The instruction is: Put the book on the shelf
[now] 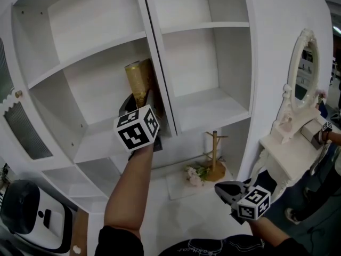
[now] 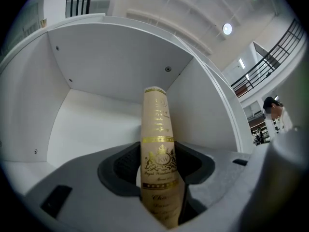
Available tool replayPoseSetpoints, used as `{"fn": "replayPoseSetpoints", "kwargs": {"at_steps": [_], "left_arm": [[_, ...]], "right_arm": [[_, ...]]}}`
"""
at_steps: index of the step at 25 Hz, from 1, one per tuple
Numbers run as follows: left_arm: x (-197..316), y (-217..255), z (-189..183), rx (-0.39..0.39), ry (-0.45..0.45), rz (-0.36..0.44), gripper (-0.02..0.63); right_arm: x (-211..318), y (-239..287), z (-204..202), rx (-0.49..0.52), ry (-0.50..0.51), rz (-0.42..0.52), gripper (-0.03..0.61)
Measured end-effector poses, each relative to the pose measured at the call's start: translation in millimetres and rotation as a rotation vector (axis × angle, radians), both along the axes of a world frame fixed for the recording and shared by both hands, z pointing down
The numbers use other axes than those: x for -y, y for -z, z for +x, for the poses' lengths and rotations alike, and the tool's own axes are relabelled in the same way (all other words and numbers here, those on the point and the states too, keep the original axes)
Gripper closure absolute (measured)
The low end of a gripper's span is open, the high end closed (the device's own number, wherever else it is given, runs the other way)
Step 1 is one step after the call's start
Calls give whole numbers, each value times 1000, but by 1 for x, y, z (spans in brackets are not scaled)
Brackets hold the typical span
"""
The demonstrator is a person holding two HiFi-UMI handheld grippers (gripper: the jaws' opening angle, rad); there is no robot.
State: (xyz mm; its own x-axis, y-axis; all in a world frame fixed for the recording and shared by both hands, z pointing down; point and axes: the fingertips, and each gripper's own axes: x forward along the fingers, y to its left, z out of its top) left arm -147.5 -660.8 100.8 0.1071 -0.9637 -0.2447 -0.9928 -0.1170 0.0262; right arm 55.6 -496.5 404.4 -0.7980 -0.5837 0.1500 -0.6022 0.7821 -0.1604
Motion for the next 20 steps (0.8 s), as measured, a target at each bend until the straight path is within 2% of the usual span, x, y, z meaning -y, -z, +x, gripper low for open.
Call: {"fn": "replayPoseSetpoints", "kwargs": {"at_steps": [9,15,20], "left_arm": [[13,0,3,10,-55,0,408],[8,-4,13,-2,-166,-17,351],[-14,2,8,11,-190,18,333]], "right_arm": [[8,5,-9,-7,11,13,572],[2,4,-9,-11,18,5,572],[-6,12,-6,-7,16,26,572]]}}
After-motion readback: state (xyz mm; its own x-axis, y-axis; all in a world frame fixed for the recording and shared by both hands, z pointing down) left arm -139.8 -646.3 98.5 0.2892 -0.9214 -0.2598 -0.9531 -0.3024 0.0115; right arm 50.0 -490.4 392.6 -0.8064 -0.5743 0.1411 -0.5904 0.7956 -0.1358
